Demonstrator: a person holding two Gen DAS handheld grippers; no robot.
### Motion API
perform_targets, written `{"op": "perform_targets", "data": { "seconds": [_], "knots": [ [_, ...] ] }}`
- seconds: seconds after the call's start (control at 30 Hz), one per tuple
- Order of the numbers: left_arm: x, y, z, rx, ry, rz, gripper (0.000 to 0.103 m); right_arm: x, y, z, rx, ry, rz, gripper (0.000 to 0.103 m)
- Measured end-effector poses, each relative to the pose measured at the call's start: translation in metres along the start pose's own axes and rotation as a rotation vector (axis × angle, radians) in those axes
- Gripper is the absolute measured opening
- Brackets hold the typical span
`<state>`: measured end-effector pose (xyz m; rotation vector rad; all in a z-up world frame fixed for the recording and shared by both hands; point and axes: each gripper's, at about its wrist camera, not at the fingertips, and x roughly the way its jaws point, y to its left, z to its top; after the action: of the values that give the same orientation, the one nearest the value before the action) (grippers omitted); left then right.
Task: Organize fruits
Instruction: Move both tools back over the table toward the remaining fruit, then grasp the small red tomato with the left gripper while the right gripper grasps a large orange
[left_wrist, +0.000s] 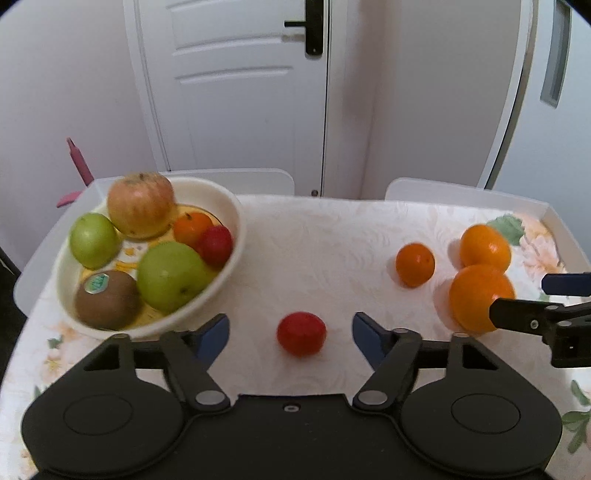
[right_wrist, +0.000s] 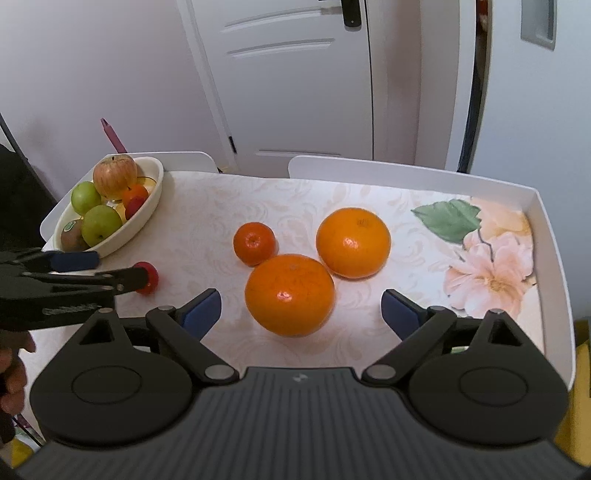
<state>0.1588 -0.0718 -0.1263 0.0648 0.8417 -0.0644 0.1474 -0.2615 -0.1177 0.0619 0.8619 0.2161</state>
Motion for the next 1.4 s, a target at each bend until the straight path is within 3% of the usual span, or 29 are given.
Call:
{"op": "perform_targets", "data": {
  "seconds": [0.27,0.37,0.47,0.6,0.73,0.87,1.4],
  "knots": [
    [0.019,-0.003,-0.007,-0.021,0.012,0.007,0.061,0.015,-0.004,-0.003,-0.020,0.003,0.032,0.103],
    [0.026,-0.006,-0.009,-0.019,0.034,0.001,0.045,0.020,-0.003,-0.002,-0.027,0.012,0.034,0.101],
    [0.026,-0.006,-0.009,-0.020,0.028,0.007,0.038,0.024,-0.002,-0.001,-0.026,0.018,0.038,0.098],
    [0.024,-0.004,-0.010,-0.037,0.029,0.009,0.037,0.028,-0.001,0.002,-0.027,0.019,0.043,0.095],
    [0.020,-0.005,-0.012,-0.036,0.028,0.018,0.037,0.033,0.002,0.003,-0.033,0.036,0.041,0.083],
    [0.015,-0.004,-0.015,-0.046,0.029,0.026,0.037,0.036,0.003,0.004,-0.034,0.040,0.043,0.078],
    [-0.032,0.021,-0.012,-0.131,-0.020,0.052,0.037,0.018,0.040,0.018,-0.092,0.019,0.098,0.077]
  ]
}}
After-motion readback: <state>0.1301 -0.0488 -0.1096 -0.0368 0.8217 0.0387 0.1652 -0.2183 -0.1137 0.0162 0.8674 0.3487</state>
